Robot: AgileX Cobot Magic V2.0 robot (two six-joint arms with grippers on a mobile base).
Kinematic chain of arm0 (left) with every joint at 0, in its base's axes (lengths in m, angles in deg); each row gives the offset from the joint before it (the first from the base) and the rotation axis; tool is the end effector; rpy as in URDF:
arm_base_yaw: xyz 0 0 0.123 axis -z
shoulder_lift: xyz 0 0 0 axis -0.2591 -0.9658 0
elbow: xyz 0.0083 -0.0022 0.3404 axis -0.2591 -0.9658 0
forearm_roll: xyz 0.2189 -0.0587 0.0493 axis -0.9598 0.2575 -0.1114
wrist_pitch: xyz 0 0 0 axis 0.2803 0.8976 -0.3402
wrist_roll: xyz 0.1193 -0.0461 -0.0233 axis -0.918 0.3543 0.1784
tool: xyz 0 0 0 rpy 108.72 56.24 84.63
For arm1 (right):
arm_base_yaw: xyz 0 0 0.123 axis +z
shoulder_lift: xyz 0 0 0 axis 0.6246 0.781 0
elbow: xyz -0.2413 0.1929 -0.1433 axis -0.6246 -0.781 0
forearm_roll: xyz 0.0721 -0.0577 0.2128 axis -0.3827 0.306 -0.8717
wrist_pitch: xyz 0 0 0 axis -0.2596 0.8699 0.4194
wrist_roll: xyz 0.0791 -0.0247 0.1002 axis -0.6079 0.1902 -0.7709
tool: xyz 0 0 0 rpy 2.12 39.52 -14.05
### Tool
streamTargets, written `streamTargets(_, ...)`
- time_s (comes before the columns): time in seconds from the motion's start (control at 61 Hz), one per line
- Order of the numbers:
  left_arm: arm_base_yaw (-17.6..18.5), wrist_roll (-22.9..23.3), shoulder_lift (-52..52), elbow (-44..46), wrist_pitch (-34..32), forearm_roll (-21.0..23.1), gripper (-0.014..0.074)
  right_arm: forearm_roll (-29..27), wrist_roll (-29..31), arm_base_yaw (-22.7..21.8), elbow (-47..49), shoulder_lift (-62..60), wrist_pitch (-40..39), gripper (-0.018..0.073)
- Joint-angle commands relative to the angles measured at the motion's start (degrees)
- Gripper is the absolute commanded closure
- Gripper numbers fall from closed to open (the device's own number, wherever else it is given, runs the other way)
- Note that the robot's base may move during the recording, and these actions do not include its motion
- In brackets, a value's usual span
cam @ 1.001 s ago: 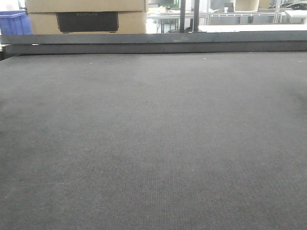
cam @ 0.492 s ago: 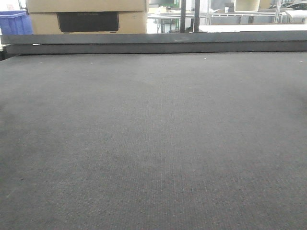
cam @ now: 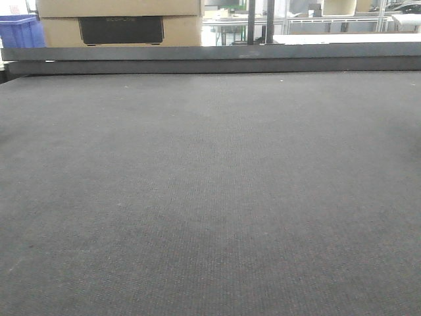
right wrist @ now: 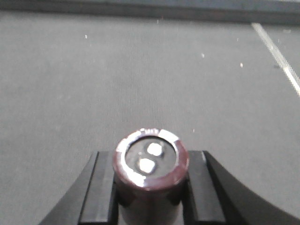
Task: Place cylindrical capacitor in blue bin on shelf
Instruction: 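Lift both held cylinders up off the table, then drive the base away from the table carrying both cylinders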
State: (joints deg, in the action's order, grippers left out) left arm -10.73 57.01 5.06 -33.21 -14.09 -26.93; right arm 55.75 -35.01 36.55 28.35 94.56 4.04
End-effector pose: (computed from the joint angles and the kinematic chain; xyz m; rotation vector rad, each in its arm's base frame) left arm 0.3182 -0.0228 0.3436 0.1135 2.0105 -0.0127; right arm 0.2312 -0.0062 0.3882 0.0133 2.0111 -0.0126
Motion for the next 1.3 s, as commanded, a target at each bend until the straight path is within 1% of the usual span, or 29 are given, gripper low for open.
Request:
streamTargets(0.0, 2.56, 0.13, 3.71, 4.13, 10.26, -0.32, 0.0706, 0.33, 0.34, 1.68, 0.70, -0.49, 1.55, 0.0603)
streamTargets(0.098, 5.64, 0.13, 6.93, 7.91, 18.18, -0.13, 0.0706, 0.33, 0.34, 3.62, 0.70, -0.49, 3.44, 0.0603)
streamTargets(0.197, 8.02, 0.13, 10.39, 10.15, 22.66, 1.00, 0.0706, -0.02, 0.34, 5.14, 1.12, -0.49, 5.85, 0.0603)
streamTargets(0.279, 9.21, 0.13, 13.74, 10.62, 24.63, 2.38, 0.0707, -0.02, 0.34, 6.29, 2.54, -1.19, 9.07, 0.0603)
streamTargets(0.377, 9.98, 0.13, 18.00, 10.62, 27.29, 3.87, 0.0707, -0.02, 0.34, 8.11, 4.65, -3.09, 12.04, 0.0603)
streamTargets(0.525, 10.46, 0.13, 24.47, 10.62, 34.11, 3.96, 0.0707, -0.02, 0.43, 10.83, 6.20, -8.07, 12.78, 0.0603)
streamTargets(0.722, 10.46, 0.13, 31.55, 10.62, 41.31, 3.96, 0.0707, -0.02, 0.43, 11.94, 6.10, -16.41, 14.93, 0.0603)
streamTargets(0.869, 10.46, 0.13, 35.50, 10.62, 43.52, 3.85, 0.0707, -0.02, 2.85, 11.94, 6.10, -21.84, 16.97, 0.0603)
streamTargets(1.017, 10.46, 0.13, 37.93, 10.62, 44.22, 3.76, 0.0707, -0.02, 3.07, 11.94, 6.10, -26.75, 17.06, 0.0603)
streamTargets(1.279, 10.46, 0.13, 38.06, 10.62, 44.56, 3.76, 0.0707, -0.13, 3.07, 11.94, 6.10, -28.51, 17.37, 0.0603)
